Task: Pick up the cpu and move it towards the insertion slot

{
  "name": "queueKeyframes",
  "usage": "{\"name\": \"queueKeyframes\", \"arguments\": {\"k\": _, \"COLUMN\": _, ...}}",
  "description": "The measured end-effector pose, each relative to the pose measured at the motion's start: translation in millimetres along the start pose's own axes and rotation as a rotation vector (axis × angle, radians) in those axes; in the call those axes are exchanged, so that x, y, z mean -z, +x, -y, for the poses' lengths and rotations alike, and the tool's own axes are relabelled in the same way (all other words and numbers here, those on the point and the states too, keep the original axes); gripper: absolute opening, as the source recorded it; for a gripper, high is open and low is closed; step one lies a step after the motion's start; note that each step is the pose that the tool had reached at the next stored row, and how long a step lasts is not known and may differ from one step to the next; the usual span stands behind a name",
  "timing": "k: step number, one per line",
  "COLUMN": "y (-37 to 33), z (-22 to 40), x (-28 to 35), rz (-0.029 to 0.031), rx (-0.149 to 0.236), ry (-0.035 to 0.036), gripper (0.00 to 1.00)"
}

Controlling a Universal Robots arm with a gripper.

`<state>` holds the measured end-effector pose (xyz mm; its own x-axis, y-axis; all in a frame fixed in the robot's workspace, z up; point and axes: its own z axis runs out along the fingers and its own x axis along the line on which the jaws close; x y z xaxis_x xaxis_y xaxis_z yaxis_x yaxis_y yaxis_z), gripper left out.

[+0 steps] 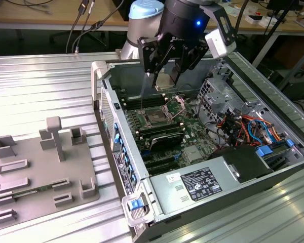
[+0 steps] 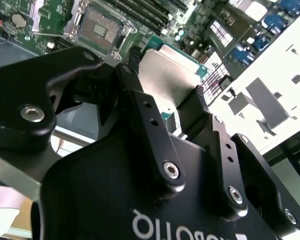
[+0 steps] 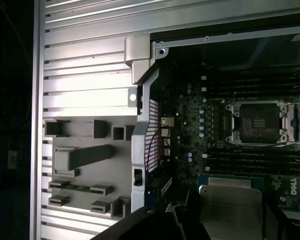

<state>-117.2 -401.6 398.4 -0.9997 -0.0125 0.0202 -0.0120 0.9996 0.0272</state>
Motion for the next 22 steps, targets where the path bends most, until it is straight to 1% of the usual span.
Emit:
{"name": "queueKeyframes", "arguments": {"k": 5, "y": -1.5, "z": -15.0, "x": -1.2, "rz": 0.0, "rx": 0.0, "ry": -0.0004, "gripper": 0.55}}
{"name": "queueKeyframes", "arguments": {"k": 8, "y": -2.3, "z": -21.3, "x": -1.9, "rz": 0.0001, "rx": 0.0, "ry": -0.0009, "gripper": 0.55}}
{"name": "queueKeyframes", "arguments": {"k": 11, "y": -3.4, "z": -26.1, "x": -2.4, "rz": -0.0001, "rx": 0.0, "ry": -0.0015, "gripper": 0.55}}
{"name": "queueKeyframes", "arguments": {"k": 12, "y": -5.4, "z": -28.2, "x": -2.6, "rz": 0.0001, "rx": 0.0, "ry": -0.0016, "gripper": 0.55}}
{"name": "queueKeyframes", "arguments": {"k": 15, "y": -16.5, "z": -32.0, "x": -2.7, "rz": 0.0, "rx": 0.0, "ry": -0.0019, "gripper": 0.55}}
{"name": "queueKeyframes", "arguments": {"k": 17, "y": -31.9, "z": -35.0, "x": -2.8, "rz": 0.0001, "rx": 0.0, "ry": -0.003, "gripper": 0.55}}
{"name": "queueKeyframes", "arguments": {"k": 22, "y": -44.8, "z": -36.2, "x": -2.7, "rz": 0.0, "rx": 0.0, "ry": -0.0033, "gripper": 0.55}}
